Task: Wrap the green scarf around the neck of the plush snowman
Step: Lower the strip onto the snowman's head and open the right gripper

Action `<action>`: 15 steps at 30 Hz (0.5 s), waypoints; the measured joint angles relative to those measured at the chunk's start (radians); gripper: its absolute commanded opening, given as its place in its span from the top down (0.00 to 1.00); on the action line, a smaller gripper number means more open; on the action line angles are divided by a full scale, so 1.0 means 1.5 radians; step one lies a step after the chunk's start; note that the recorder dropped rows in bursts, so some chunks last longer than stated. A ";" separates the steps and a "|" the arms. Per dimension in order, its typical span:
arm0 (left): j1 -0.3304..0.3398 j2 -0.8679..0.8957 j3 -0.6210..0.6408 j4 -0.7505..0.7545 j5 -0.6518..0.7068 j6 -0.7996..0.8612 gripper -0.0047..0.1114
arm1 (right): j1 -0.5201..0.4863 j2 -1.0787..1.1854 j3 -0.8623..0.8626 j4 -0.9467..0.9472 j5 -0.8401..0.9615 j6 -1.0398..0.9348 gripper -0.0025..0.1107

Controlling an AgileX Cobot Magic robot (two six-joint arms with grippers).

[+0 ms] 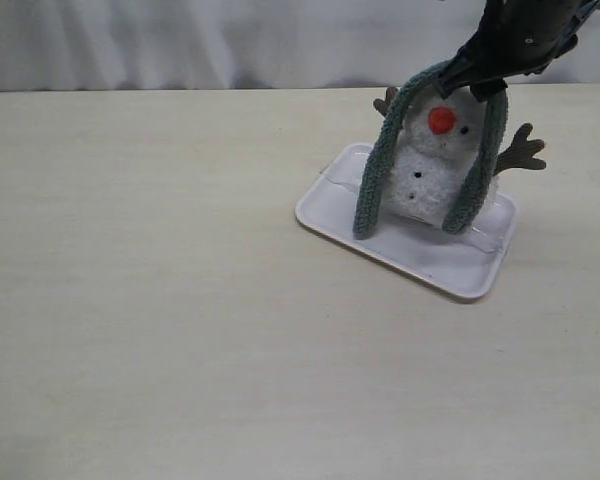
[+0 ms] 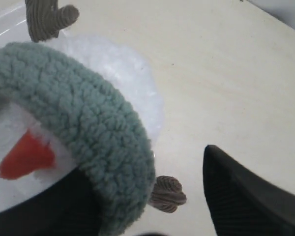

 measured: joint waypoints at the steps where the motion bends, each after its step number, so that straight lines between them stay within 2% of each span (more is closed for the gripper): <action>1: 0.000 0.000 0.000 0.000 0.000 0.000 0.96 | -0.012 0.000 0.000 0.001 -0.020 0.020 0.50; 6: 0.000 0.000 0.000 0.000 0.000 0.000 0.96 | -0.046 0.002 0.000 0.052 -0.092 0.055 0.50; 15: 0.000 0.000 0.000 0.000 0.000 0.000 0.96 | -0.046 0.037 0.000 0.034 -0.077 0.056 0.50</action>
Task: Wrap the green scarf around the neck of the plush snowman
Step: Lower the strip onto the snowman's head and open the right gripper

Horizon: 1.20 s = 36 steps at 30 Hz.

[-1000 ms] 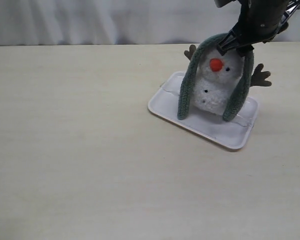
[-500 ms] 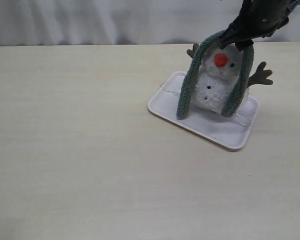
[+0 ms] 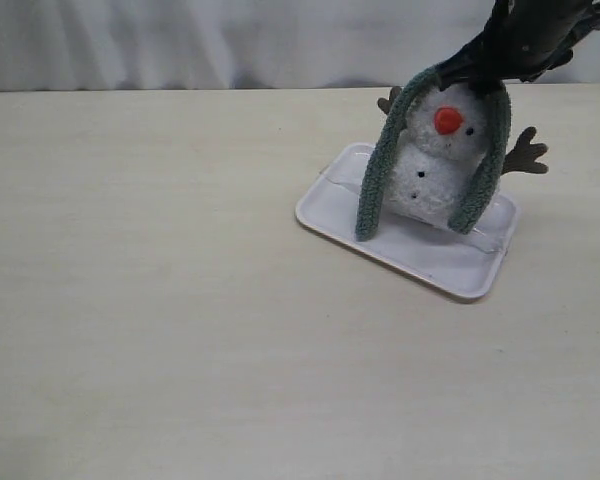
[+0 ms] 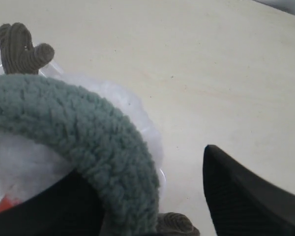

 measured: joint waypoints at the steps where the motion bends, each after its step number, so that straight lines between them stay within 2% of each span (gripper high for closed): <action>1: 0.000 0.000 0.000 0.000 0.000 0.000 0.96 | 0.000 0.000 -0.001 -0.001 0.007 0.000 0.50; 7: 0.000 0.000 0.000 0.000 0.000 0.000 0.96 | -0.005 0.000 -0.007 0.031 0.038 -0.034 0.50; 13: 0.000 0.000 0.000 0.000 0.000 0.000 0.96 | -0.053 0.001 -0.027 0.257 0.067 -0.162 0.50; 20: 0.000 0.000 0.000 0.000 0.000 0.000 0.96 | -0.102 0.003 -0.029 0.364 0.105 -0.237 0.50; 29: 0.000 0.000 0.000 0.000 0.000 0.000 0.96 | -0.181 0.010 -0.029 0.587 0.169 -0.378 0.50; 36: 0.000 0.000 0.000 0.000 0.000 0.000 0.96 | -0.202 0.010 -0.029 0.629 0.184 -0.416 0.50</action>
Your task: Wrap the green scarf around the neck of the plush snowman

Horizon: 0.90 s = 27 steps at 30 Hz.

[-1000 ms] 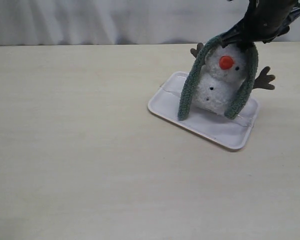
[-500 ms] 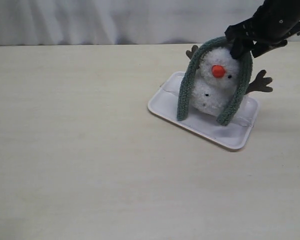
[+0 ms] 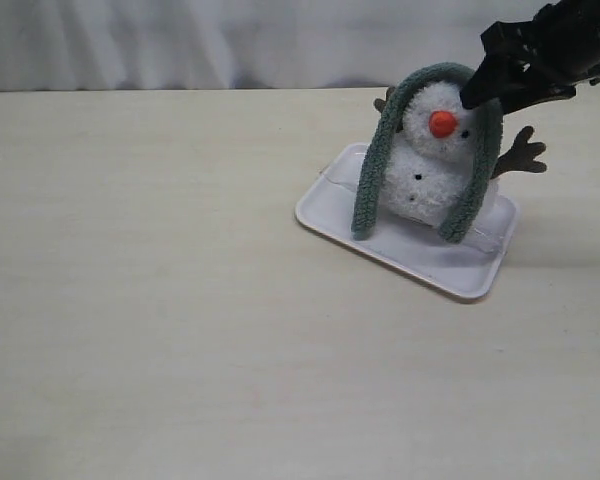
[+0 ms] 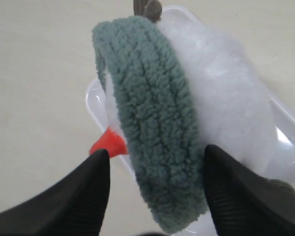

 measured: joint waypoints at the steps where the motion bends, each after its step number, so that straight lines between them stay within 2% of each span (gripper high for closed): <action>1: 0.000 0.000 0.000 0.000 0.000 0.000 0.96 | 0.000 0.000 0.000 -0.002 -0.004 0.000 0.50; 7: 0.000 0.000 0.000 0.000 0.000 0.000 0.96 | 0.000 0.000 0.000 -0.026 -0.065 -0.002 0.50; 10: 0.000 0.000 0.000 0.000 0.000 0.000 0.96 | 0.000 -0.010 0.000 -0.037 -0.097 -0.003 0.60; 12: 0.000 0.000 0.000 0.000 0.000 0.000 0.96 | 0.002 -0.025 0.000 -0.039 -0.113 -0.005 0.61; 17: 0.000 0.000 0.000 0.000 0.000 0.000 0.96 | 0.050 -0.057 0.000 -0.058 -0.136 -0.039 0.61; 21: 0.000 0.000 0.000 0.000 0.000 0.000 0.96 | 0.131 -0.057 0.000 -0.199 -0.146 -0.027 0.61; 27: 0.000 0.000 0.000 0.000 0.000 0.000 0.96 | 0.194 -0.054 0.000 -0.418 -0.164 0.096 0.61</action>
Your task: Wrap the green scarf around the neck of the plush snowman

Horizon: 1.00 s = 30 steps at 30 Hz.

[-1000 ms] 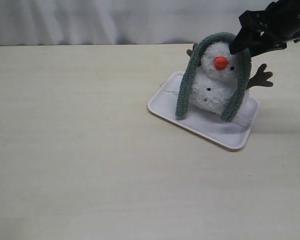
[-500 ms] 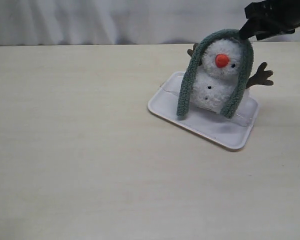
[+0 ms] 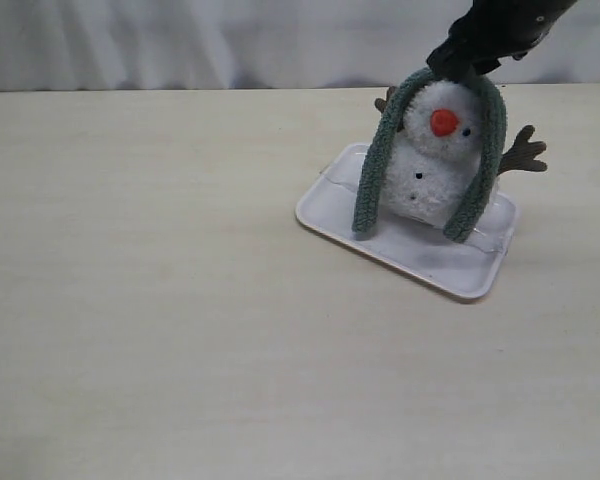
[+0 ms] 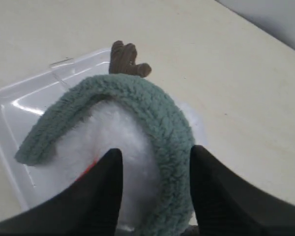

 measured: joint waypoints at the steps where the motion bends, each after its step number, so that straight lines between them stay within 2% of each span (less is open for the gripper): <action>1: 0.000 0.000 0.000 0.000 0.000 0.000 0.96 | 0.003 0.000 0.000 -0.019 -0.002 0.013 0.61; 5: 0.000 0.000 0.000 0.000 0.000 0.000 0.96 | 0.007 0.008 0.000 -0.048 -0.005 0.035 0.64; 11: 0.000 0.000 0.000 0.000 0.000 0.000 0.96 | 0.008 0.025 0.001 -0.064 -0.005 0.042 0.94; 17: 0.000 0.000 0.000 0.000 0.000 0.000 0.96 | 0.008 0.025 0.001 -0.091 -0.002 0.044 0.94; 24: 0.000 0.000 0.000 0.000 0.000 0.000 0.96 | 0.008 0.025 0.001 -0.180 0.001 0.127 0.94; 30: 0.000 0.000 0.000 0.000 0.000 0.000 0.96 | 0.008 0.022 0.001 -0.190 -0.017 0.169 0.94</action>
